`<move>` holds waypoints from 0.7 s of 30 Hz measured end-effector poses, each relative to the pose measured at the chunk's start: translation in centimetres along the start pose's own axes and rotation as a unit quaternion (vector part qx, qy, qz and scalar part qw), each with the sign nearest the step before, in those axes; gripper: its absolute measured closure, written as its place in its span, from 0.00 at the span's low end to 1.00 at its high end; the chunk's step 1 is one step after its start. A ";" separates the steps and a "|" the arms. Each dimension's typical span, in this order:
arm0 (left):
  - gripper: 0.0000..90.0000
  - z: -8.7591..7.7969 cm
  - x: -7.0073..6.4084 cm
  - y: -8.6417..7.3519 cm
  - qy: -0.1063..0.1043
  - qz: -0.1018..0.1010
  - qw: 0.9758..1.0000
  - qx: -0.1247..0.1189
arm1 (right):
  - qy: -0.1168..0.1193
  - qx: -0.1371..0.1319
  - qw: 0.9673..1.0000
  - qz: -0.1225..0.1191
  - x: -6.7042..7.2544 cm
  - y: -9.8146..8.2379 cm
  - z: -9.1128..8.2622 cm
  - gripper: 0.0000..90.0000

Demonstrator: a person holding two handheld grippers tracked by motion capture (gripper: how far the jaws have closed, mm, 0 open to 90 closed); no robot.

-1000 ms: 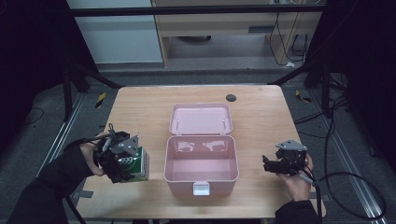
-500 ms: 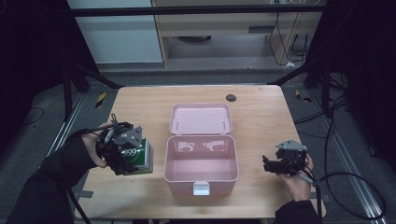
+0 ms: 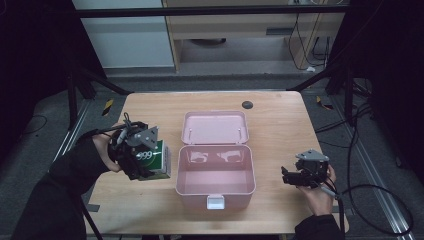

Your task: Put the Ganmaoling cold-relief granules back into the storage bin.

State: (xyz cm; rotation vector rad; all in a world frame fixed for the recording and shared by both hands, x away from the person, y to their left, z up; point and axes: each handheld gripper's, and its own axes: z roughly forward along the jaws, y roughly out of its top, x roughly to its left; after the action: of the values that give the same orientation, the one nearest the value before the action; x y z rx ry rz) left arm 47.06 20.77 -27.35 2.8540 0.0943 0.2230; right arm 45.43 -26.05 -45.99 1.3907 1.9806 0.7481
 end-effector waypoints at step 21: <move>0.17 -0.1 0.5 3.7 -0.003 0.026 1.000 -0.001 | -0.003 0.003 1.000 -0.003 0.0 0.0 0.1 0.07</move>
State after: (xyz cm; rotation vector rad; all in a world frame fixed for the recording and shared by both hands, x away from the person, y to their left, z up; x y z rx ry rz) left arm 47.68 17.31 -26.16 2.8563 0.0195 0.2252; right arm 45.45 -26.06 -46.04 1.3872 1.9829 0.7356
